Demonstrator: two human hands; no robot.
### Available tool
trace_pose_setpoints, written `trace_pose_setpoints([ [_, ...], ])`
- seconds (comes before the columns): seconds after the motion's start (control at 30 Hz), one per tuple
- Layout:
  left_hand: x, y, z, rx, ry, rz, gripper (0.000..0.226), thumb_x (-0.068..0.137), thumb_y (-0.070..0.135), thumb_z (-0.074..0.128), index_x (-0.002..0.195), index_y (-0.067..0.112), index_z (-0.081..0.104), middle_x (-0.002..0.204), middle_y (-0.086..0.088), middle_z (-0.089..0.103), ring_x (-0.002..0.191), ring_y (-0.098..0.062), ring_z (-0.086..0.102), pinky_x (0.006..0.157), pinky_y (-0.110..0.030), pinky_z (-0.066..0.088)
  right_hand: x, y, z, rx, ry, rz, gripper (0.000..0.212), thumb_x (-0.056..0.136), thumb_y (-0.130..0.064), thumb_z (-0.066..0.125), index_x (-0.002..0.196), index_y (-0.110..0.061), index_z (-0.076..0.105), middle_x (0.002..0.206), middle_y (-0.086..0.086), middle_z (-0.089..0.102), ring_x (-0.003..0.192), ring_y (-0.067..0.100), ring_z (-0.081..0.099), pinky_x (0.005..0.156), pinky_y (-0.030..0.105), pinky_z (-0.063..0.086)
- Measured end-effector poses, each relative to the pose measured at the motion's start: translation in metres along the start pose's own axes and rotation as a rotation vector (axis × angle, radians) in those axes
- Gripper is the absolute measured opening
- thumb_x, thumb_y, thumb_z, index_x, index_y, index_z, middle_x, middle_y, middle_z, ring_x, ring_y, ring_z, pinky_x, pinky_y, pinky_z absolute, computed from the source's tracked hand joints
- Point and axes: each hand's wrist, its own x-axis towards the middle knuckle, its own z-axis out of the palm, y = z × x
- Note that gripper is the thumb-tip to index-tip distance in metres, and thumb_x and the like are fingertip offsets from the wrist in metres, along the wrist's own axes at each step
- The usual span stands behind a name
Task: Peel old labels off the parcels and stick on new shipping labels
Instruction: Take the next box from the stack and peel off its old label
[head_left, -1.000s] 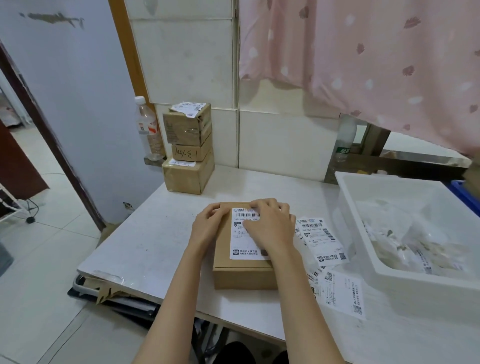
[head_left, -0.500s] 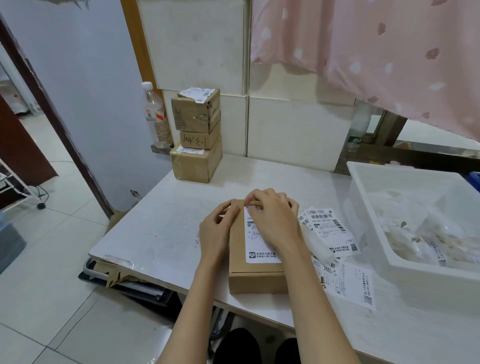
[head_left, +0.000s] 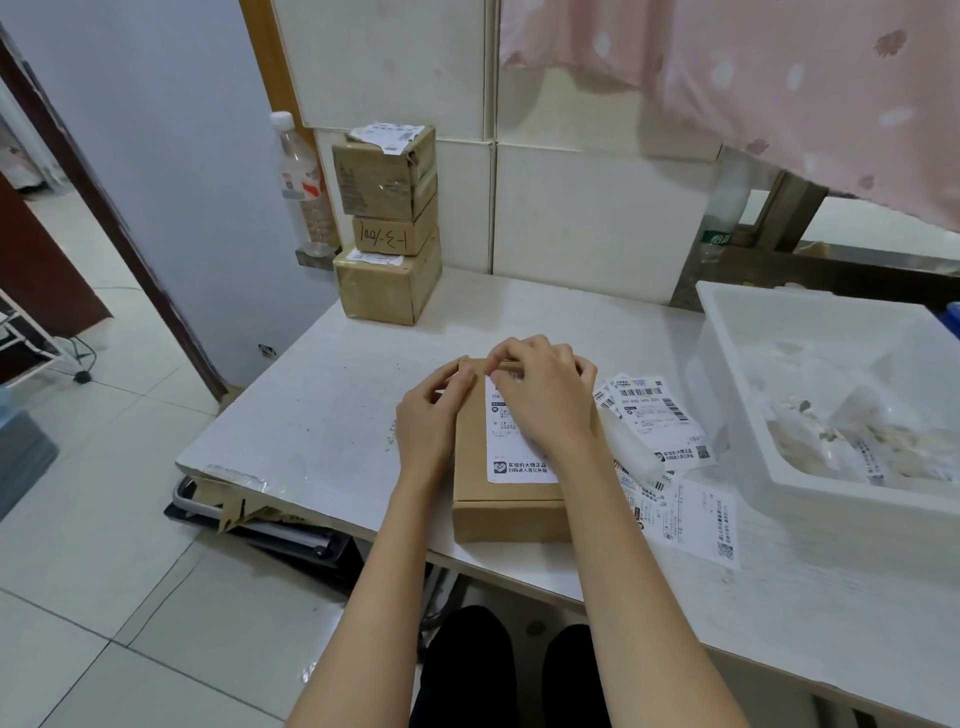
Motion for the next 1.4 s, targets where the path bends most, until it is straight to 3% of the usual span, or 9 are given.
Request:
trace_pose_setpoints([
  [0.23,0.0,-0.001,-0.001,0.017,0.002,0.015,0.023,0.09,0.039,0.065,0.108,0.031,0.075,0.096,0.015,0.075,0.09,-0.003,0.069,0.089,-0.039,0.055,-0.004,0.006,-0.004,0.027,-0.042,-0.036,0.015,0.094,-0.023,0.05,0.096,-0.033,0.061,0.114,-0.014,0.057,0.12,0.01,0.041,0.094,0.023,0.011],
  [0.37,-0.001,0.001,0.0,0.001,-0.004,0.009,0.016,0.092,0.036,0.066,0.104,0.034,0.075,0.097,0.016,0.075,0.091,-0.003,0.069,0.09,-0.036,0.055,-0.005,0.006,-0.004,0.037,-0.033,-0.062,0.025,0.097,-0.023,0.047,0.108,-0.04,0.062,0.116,-0.015,0.056,0.119,0.008,0.04,0.103,0.027,0.012],
  [0.43,-0.002,0.001,0.0,0.004,-0.009,0.012,0.014,0.091,0.037,0.066,0.102,0.036,0.075,0.096,0.017,0.075,0.091,-0.003,0.069,0.09,-0.037,0.055,-0.006,0.006,-0.003,0.031,-0.017,-0.061,0.021,0.097,-0.025,0.049,0.104,-0.038,0.065,0.113,-0.015,0.055,0.118,0.008,0.041,0.103,0.026,0.013],
  [0.57,-0.002,0.0,0.0,0.038,-0.02,0.005,0.034,0.08,0.051,0.063,0.107,0.034,0.075,0.097,0.011,0.075,0.093,-0.009,0.07,0.091,-0.045,0.054,-0.009,0.007,-0.004,0.03,0.015,-0.041,0.017,0.094,-0.023,0.052,0.094,-0.033,0.064,0.108,-0.013,0.056,0.115,0.01,0.044,0.103,0.026,0.015],
  [0.87,-0.002,0.0,0.0,0.013,-0.026,-0.011,0.034,0.082,0.05,0.064,0.109,0.032,0.074,0.097,0.009,0.075,0.092,-0.009,0.07,0.091,-0.044,0.055,-0.009,0.008,-0.006,0.165,0.046,0.009,0.017,0.091,-0.012,0.051,0.091,-0.025,0.061,0.098,-0.011,0.064,0.107,0.014,0.048,0.094,0.023,0.02],
  [0.97,-0.003,0.0,0.0,0.011,-0.038,0.004,0.03,0.085,0.047,0.064,0.107,0.032,0.075,0.098,0.011,0.075,0.094,-0.01,0.07,0.091,-0.045,0.055,-0.01,0.007,-0.006,0.101,0.031,-0.026,0.016,0.091,-0.02,0.055,0.099,-0.032,0.062,0.106,-0.013,0.061,0.11,0.012,0.046,0.098,0.025,0.019],
  [1.1,-0.003,-0.001,0.0,-0.002,-0.044,0.011,0.036,0.082,0.051,0.063,0.11,0.031,0.074,0.103,0.01,0.075,0.098,-0.01,0.069,0.092,-0.044,0.054,-0.006,0.005,-0.005,0.061,0.008,0.02,0.011,0.091,-0.029,0.058,0.094,-0.034,0.066,0.109,-0.012,0.058,0.113,0.01,0.045,0.1,0.027,0.015],
  [1.2,-0.003,-0.002,0.0,-0.004,-0.037,0.018,0.027,0.09,0.042,0.064,0.111,0.028,0.074,0.101,0.009,0.075,0.097,-0.01,0.069,0.09,-0.04,0.055,-0.001,0.001,-0.002,0.05,0.028,0.067,0.007,0.087,-0.031,0.062,0.091,-0.033,0.068,0.106,-0.012,0.058,0.11,0.011,0.046,0.099,0.029,0.016],
  [1.4,0.0,-0.004,0.0,0.0,-0.023,0.027,0.023,0.092,0.036,0.063,0.108,0.026,0.075,0.095,0.006,0.076,0.091,-0.013,0.07,0.081,-0.034,0.054,0.0,0.002,0.001,-0.014,0.004,0.032,0.011,0.094,-0.035,0.055,0.096,-0.036,0.066,0.111,-0.013,0.054,0.113,0.013,0.043,0.097,0.031,0.015],
])
